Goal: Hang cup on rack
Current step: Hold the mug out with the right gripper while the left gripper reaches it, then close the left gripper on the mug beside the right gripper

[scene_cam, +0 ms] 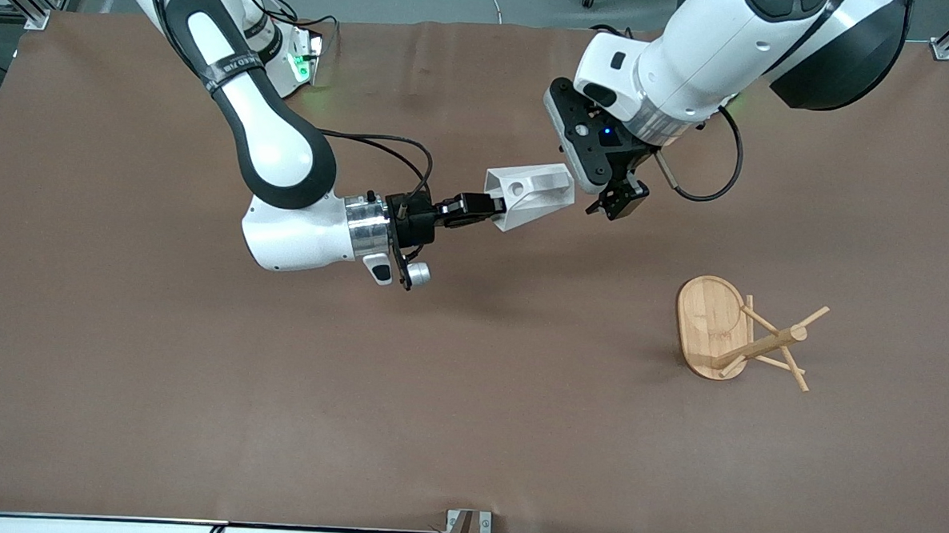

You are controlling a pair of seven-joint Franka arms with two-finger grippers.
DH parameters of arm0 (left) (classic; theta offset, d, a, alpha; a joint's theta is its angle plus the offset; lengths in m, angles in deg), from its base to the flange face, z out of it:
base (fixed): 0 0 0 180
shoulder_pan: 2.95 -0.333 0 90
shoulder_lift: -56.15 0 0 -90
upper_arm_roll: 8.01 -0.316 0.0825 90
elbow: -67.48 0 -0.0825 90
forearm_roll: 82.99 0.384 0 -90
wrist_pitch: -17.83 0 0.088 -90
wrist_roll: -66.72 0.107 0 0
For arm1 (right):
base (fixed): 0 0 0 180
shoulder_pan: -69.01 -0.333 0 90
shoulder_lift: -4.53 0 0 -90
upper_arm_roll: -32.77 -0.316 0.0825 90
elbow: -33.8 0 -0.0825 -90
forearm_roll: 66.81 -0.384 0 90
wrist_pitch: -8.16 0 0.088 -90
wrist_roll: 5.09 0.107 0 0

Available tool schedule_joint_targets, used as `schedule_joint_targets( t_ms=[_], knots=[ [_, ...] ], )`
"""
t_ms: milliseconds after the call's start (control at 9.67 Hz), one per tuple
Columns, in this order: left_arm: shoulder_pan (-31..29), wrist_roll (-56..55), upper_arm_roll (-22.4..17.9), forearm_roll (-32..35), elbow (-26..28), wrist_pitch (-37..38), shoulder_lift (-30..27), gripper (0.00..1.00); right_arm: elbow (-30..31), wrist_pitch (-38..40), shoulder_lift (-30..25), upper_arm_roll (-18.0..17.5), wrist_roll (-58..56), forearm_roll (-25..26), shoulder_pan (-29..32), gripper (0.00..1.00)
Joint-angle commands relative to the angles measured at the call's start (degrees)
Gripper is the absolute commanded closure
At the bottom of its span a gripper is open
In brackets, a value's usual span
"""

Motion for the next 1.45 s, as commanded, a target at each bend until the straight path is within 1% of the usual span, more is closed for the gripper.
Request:
schedule_joint_targets(
  t_ms=[0,207,517,621,724,931,1034,1138,1241,1345],
  knots=[
    [1.42,0.73,0.39,1.55,0.32,-1.23,2.02,0.00,-0.66,0.45,0.00,-0.16,-0.20,-1.04,-0.39,1.00],
    [2.29,0.73,0.31,2.43,0.41,-2.02,2.63,0.00,-0.66,0.45,-0.27,-0.86,-0.20,-1.04,-0.40,0.99],
    [3.18,0.64,0.39,3.31,0.49,-3.08,3.95,0.00,-0.66,0.37,-0.44,-0.95,-0.12,-1.22,-0.66,0.99],
    [3.70,0.56,0.39,3.31,0.49,-3.08,4.04,0.01,-0.66,0.37,-0.53,-0.95,-0.20,-1.22,-0.74,0.99],
    [3.79,0.64,0.39,3.48,0.84,-3.08,4.05,0.06,-0.66,0.37,-0.62,-1.04,-0.12,-1.30,-0.75,0.99],
    [3.88,0.56,0.39,3.75,0.85,-2.99,4.05,0.37,-0.75,0.19,-0.79,-1.74,-0.03,-2.09,-0.66,0.98],
    [3.79,0.30,0.39,3.75,0.85,-2.99,4.05,0.56,-0.66,0.36,-1.23,-1.74,0.06,-2.10,-0.57,0.98],
    [3.79,-0.23,0.39,3.66,0.85,-2.91,3.96,0.71,-0.75,0.28,-1.32,-1.74,0.23,-2.10,-0.57,0.98],
    [3.62,-1.45,0.31,3.66,0.67,-2.82,3.78,0.74,-0.66,0.28,-1.41,-1.74,0.32,-2.10,-0.48,0.97],
    [3.44,-4.42,0.31,3.66,0.58,-2.82,3.69,0.74,-0.66,0.54,-1.50,-1.74,0.59,-2.10,-0.22,0.58]
  ],
)
